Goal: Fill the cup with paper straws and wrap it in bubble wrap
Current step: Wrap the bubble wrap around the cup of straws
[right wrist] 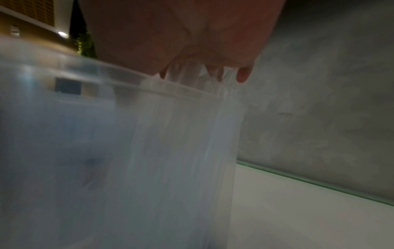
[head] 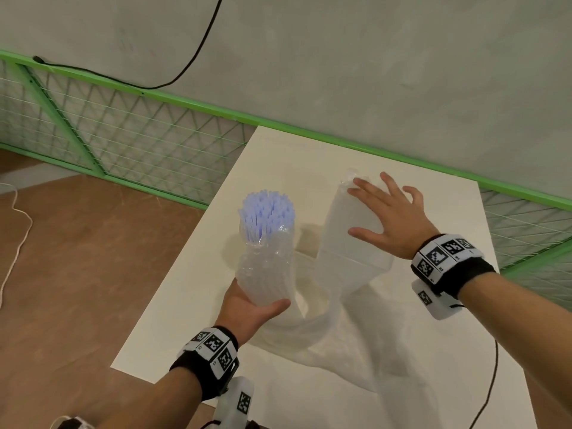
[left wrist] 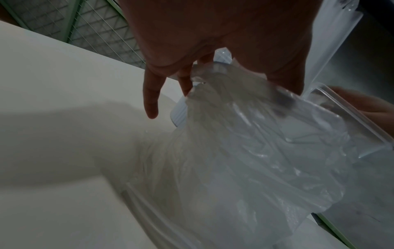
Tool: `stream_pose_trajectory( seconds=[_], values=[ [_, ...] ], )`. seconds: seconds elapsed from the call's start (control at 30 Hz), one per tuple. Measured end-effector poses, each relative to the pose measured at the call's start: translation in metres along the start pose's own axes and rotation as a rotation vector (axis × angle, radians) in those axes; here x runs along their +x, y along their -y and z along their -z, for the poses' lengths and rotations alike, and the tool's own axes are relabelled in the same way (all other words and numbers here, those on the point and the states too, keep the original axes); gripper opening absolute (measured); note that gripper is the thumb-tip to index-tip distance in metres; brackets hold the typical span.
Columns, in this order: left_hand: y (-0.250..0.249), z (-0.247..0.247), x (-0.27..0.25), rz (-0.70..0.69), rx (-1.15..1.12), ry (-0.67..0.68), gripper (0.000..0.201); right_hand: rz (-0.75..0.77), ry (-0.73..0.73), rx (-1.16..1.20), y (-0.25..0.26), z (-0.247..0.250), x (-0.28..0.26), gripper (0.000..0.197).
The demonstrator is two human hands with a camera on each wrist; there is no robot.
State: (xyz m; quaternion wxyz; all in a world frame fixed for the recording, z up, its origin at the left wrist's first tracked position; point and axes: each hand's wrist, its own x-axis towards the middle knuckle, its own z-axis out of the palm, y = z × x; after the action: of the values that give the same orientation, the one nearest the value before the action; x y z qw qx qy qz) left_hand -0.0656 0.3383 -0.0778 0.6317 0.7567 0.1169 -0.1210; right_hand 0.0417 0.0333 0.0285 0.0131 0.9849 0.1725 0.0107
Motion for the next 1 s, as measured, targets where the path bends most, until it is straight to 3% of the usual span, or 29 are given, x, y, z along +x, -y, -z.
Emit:
stream_pose_trajectory(
  seconds=[0.17,0.43,0.57,0.63,0.73,0.87,1.0],
  values=[
    [-0.001,-0.001,-0.001,0.003,0.000,-0.012,0.071,-0.083,0.040,-0.045,0.009,-0.006,0.009,0.100],
    [0.002,0.000,0.000,0.007,-0.010,-0.012,0.074,-0.071,0.094,-0.103,0.004,-0.004,0.016,0.103],
    [0.001,0.000,-0.001,0.001,-0.024,-0.016,0.077,-0.056,0.090,-0.108,0.007,0.004,0.012,0.088],
    [0.001,-0.001,-0.002,-0.004,-0.030,-0.009,0.080,-0.040,-0.009,-0.028,0.019,0.022,0.008,0.078],
    [0.001,0.000,-0.003,-0.010,-0.033,-0.003,0.077,0.066,-0.152,0.300,0.055,0.040,-0.005,0.076],
    [-0.005,-0.002,-0.006,-0.060,-0.046,0.014,0.073,0.234,-0.006,0.569,0.113,0.029,-0.026,0.093],
    [-0.005,-0.004,-0.008,-0.098,-0.088,0.070,0.077,0.187,0.123,0.697,0.140,0.018,-0.031,0.109]
  ],
)
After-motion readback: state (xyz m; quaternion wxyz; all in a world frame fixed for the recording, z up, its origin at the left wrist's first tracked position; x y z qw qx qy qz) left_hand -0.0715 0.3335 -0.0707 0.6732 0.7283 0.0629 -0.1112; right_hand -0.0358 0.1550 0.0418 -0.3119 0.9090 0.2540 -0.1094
